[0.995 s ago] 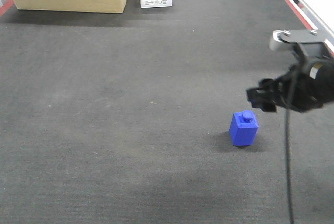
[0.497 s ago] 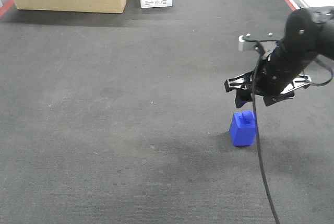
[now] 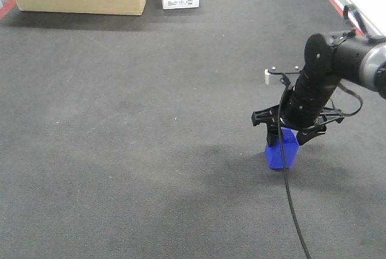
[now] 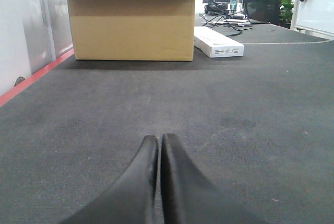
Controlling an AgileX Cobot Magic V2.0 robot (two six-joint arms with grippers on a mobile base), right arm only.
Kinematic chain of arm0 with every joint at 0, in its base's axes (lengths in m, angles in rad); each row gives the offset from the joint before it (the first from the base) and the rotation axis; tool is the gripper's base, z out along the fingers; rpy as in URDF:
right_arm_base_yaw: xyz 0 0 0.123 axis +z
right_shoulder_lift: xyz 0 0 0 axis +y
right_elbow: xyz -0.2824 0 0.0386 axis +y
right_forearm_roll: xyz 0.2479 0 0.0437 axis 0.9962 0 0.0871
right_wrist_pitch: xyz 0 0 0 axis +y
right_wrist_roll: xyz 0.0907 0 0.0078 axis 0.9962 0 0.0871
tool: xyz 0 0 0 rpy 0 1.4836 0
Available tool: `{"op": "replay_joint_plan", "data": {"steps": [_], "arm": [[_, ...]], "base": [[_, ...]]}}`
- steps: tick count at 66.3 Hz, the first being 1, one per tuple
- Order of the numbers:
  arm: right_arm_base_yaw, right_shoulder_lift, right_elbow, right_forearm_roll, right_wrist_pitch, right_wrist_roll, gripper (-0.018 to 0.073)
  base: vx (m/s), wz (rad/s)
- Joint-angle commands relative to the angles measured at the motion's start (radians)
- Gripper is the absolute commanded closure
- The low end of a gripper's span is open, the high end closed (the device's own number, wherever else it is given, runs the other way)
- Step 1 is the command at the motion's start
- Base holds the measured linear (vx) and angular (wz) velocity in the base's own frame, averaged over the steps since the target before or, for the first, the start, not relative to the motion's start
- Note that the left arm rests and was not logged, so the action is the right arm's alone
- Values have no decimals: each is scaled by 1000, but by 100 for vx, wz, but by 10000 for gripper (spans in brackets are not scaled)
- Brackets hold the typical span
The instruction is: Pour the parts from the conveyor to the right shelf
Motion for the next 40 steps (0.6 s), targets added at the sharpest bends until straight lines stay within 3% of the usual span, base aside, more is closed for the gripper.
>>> {"op": "replay_joint_plan", "data": {"steps": [1, 19, 30, 40], "arm": [[1, -42, -30, 5, -24, 0, 179], [-1, -98, -30, 40, -56, 21, 576], [-25, -225, -30, 18, -92, 22, 568], [-100, -376, 46, -22, -122, 17, 566]], "base": [[0, 0], [0, 0], [0, 0], [0, 0]]}}
